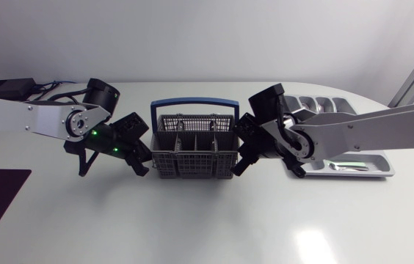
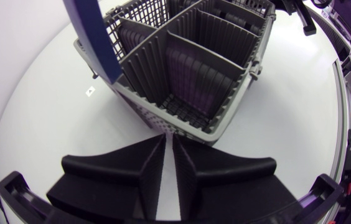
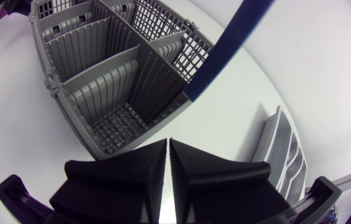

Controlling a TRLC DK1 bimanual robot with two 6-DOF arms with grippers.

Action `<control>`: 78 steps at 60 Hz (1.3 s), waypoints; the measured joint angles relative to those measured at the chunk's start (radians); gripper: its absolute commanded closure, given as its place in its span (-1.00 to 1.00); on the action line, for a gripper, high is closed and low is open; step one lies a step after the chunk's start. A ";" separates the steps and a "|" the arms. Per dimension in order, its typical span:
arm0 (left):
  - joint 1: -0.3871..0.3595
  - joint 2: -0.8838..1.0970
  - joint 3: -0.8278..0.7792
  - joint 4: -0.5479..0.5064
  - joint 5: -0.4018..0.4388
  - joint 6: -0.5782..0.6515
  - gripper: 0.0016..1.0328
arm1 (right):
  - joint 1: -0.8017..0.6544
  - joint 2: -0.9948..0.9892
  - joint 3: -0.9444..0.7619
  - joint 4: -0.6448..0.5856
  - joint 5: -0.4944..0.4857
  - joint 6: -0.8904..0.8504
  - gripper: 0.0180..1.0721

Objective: Unload the cutlery basket into the drawer organizer.

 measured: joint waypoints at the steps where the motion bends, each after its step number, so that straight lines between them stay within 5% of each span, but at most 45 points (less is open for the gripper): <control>1: 0.000 0.000 0.000 0.000 0.000 0.000 0.71 | 0.000 0.000 0.000 0.000 0.000 0.000 0.78; 31: 0.130 -0.095 -0.067 0.004 0.013 0.001 0.68 | -0.092 -0.075 -0.063 0.000 0.039 0.000 0.69; 38: 0.164 -0.224 -0.101 0.004 0.034 -0.008 0.34 | -0.102 -0.179 -0.089 0.000 0.057 0.000 0.37; 42: 0.172 -0.278 -0.116 0.004 0.035 -0.026 -0.04 | -0.110 -0.234 -0.109 -0.001 0.063 0.000 0.13; 43: 0.175 -0.288 -0.119 0.004 0.035 -0.027 -0.21 | -0.112 -0.244 -0.113 -0.001 0.064 0.000 -0.04; 51: 0.196 -0.393 -0.140 0.004 0.035 -0.064 -0.68 | -0.132 -0.370 -0.168 -0.007 0.084 0.000 -0.65; 53: 0.201 -0.425 -0.153 0.005 0.035 -0.072 -0.74 | -0.138 -0.408 -0.183 -0.012 0.087 0.001 -0.93; 62: 0.203 -0.546 -0.215 0.024 0.035 -0.094 -0.90 | -0.165 -0.552 -0.229 -0.061 0.087 0.004 -0.93; 78: 0.253 -0.632 -0.258 0.035 -0.010 -0.197 -0.90 | -0.253 -0.783 -0.293 -0.136 0.086 0.016 -0.93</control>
